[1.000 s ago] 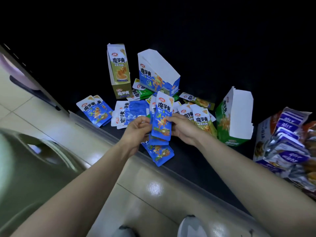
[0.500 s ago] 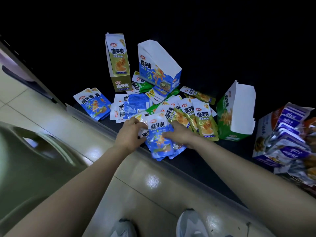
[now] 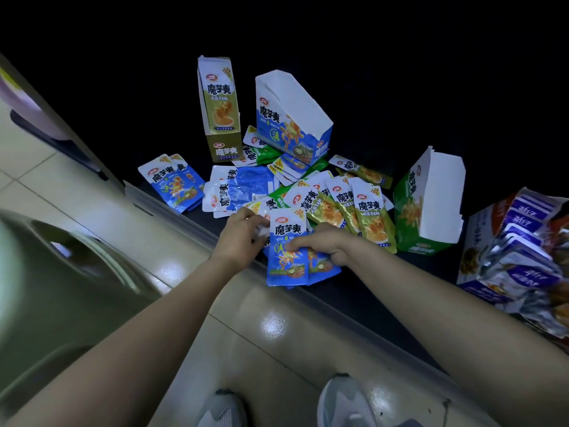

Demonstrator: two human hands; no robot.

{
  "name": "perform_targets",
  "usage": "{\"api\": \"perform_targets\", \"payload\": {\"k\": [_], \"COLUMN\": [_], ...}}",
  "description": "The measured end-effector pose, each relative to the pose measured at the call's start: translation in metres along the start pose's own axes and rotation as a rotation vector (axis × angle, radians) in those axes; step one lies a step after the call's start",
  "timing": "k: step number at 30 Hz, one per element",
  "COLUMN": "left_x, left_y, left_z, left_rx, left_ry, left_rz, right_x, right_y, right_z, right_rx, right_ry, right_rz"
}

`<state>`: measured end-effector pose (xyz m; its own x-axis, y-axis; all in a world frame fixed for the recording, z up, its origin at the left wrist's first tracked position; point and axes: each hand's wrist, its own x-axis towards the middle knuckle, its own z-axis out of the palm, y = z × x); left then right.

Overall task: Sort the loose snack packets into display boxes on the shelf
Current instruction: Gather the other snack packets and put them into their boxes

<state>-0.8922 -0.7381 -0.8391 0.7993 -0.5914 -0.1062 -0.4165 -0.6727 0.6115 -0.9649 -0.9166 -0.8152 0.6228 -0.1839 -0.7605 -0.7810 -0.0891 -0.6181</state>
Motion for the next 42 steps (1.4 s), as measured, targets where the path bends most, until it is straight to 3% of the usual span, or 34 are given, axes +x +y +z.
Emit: {"api": "perform_targets", "payload": {"k": [4, 7, 10, 12, 14, 17, 21, 24, 27, 31, 34, 38, 42], "left_x": [0.003, 0.010, 0.010, 0.013, 0.015, 0.017, 0.023, 0.030, 0.042, 0.071, 0.100, 0.129, 0.131], "left_y": [-0.011, -0.007, 0.018, 0.039, 0.056, 0.065, 0.060, 0.055, 0.056, 0.068, 0.084, 0.094, 0.093], "left_z": [0.002, 0.000, -0.012, -0.014, -0.005, 0.011, 0.014, 0.007, -0.008, -0.026, -0.028, -0.016, -0.005], "left_rx": [-0.042, -0.131, -0.511, -0.835, -0.987, -1.022, -1.024, -0.929, -0.648, -0.258, -0.087, -0.009, 0.087], "left_ry": [-0.005, 0.050, 0.157, 0.075, -0.068, -0.172, -0.172, -0.165, 0.003, 0.175, 0.159, 0.064, 0.134], "left_rz": [-0.038, -0.099, -0.238, -0.286, -0.293, -0.273, -0.122, -0.078, -0.137, 0.119, 0.245, 0.152, 0.137], "right_x": [-0.015, -0.026, -0.029, -0.024, -0.016, -0.009, -0.005, -0.002, 0.000, 0.004, 0.011, 0.016, 0.016], "right_y": [-0.004, -0.003, -0.007, -0.009, -0.009, -0.007, -0.004, -0.005, -0.010, -0.019, -0.020, -0.022, -0.026], "right_z": [-0.032, -0.061, -0.070, -0.066, -0.054, -0.034, -0.034, -0.046, -0.066, -0.088, -0.095, -0.103, -0.108], "right_rx": [0.044, 0.155, 0.337, 0.400, 0.418, 0.406, 0.442, 0.464, 0.649, 0.769, 0.858, 0.877, 0.891], "right_ry": [-0.222, -0.272, -0.266, -0.220, -0.182, -0.150, -0.191, -0.122, -0.106, -0.112, -0.085, -0.094, -0.102], "right_rz": [0.120, 0.043, -0.113, -0.181, -0.229, -0.315, -0.411, -0.413, -0.345, -0.337, -0.359, -0.311, -0.298]}}
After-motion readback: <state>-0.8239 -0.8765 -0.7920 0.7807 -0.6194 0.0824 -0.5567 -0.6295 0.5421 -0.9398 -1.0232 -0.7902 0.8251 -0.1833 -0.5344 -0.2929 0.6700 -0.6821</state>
